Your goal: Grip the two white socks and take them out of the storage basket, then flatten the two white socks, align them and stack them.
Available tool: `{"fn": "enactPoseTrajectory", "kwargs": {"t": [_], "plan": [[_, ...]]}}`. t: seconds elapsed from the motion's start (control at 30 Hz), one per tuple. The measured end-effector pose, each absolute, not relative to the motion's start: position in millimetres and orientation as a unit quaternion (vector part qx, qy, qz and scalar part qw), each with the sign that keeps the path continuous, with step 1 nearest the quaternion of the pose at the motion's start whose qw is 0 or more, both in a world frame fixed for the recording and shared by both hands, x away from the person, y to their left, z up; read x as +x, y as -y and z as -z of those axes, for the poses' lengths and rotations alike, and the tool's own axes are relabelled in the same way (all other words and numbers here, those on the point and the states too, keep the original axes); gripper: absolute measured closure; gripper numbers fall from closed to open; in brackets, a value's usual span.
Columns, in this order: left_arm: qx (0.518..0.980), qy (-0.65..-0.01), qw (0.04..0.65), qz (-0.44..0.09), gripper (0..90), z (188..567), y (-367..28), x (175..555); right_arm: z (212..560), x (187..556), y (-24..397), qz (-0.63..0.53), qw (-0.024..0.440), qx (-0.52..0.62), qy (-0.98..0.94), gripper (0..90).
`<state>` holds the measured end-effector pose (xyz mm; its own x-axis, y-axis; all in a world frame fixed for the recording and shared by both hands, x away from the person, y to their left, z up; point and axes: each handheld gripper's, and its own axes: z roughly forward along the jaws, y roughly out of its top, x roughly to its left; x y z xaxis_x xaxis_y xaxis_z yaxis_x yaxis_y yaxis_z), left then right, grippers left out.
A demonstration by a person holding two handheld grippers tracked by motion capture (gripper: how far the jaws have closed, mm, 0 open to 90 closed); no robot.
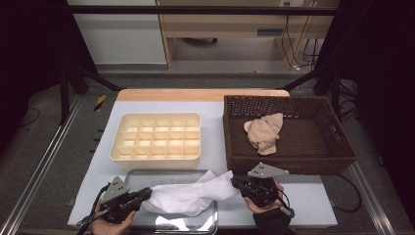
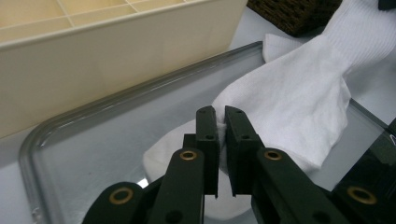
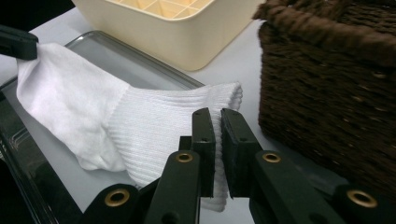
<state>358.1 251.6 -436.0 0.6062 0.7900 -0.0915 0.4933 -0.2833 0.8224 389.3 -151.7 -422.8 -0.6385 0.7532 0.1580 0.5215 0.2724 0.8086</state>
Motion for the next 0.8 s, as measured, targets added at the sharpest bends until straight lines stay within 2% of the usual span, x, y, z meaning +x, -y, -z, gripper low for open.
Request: {"fn": "enactPoseTrajectory", "kwargs": {"t": [0.8], "plan": [[0.788, -0.421, 0.421, -0.156, 84.1, 445, -267, 357, 424, 399, 119, -0.436, 0.123, 0.381, -0.806, 84.6]]}}
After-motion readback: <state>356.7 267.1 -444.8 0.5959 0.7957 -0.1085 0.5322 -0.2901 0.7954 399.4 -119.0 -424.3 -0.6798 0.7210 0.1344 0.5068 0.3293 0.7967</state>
